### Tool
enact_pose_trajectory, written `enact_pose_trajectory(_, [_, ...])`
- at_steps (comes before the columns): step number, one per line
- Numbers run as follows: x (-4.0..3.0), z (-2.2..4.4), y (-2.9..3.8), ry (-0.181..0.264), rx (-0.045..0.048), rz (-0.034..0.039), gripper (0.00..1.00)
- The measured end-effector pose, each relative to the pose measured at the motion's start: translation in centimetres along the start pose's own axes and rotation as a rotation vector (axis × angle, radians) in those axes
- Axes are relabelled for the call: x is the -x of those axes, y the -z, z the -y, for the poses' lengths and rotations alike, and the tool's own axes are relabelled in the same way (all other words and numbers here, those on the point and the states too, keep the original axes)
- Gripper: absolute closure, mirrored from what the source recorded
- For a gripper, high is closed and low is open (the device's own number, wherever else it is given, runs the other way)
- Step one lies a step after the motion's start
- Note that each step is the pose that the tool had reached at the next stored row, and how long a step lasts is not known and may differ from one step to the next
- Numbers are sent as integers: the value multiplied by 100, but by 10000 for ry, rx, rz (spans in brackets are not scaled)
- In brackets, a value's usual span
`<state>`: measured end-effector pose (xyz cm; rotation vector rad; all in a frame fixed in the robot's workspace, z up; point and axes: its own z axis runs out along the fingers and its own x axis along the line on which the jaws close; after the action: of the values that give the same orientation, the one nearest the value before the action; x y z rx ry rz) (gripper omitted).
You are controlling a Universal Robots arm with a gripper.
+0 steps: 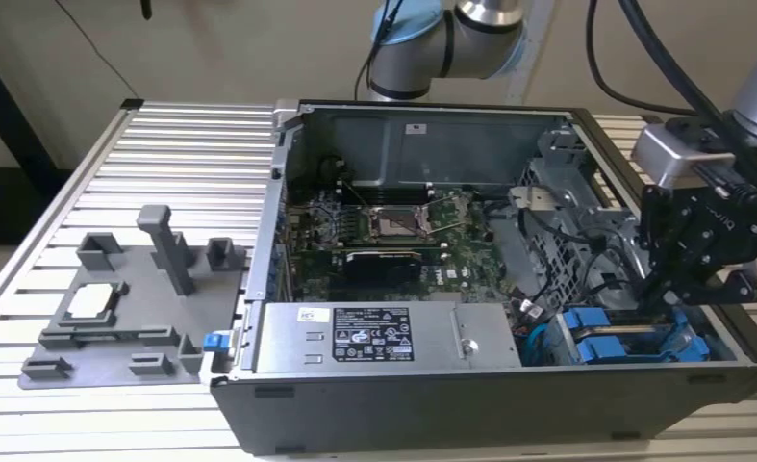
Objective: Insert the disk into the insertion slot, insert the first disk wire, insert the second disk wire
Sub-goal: 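Insert the first disk wire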
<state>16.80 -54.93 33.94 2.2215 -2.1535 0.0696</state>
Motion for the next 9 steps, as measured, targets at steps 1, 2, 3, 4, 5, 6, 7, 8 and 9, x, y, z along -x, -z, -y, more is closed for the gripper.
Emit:
enact_pose_trajectory(1, [0, 0, -5, -36, 2, 0, 81])
enact_pose_trajectory(2, [0, 0, -10, -71, 4, -2, 81])
enact_pose_trajectory(3, [0, 0, -16, -104, 7, -2, 81])
enact_pose_trajectory(4, [1, 0, -21, -134, 8, -4, 81])
enact_pose_trajectory(5, [1, 0, -28, -160, 10, -4, 81])
enact_pose_trajectory(6, [2, 0, -35, -182, 12, -4, 81])
enact_pose_trajectory(7, [2, 0, -43, -202, 13, -6, 81])
enact_pose_trajectory(8, [2, 0, -52, -220, 15, -8, 81])
enact_pose_trajectory(9, [4, 0, -62, -238, 16, -5, 81])
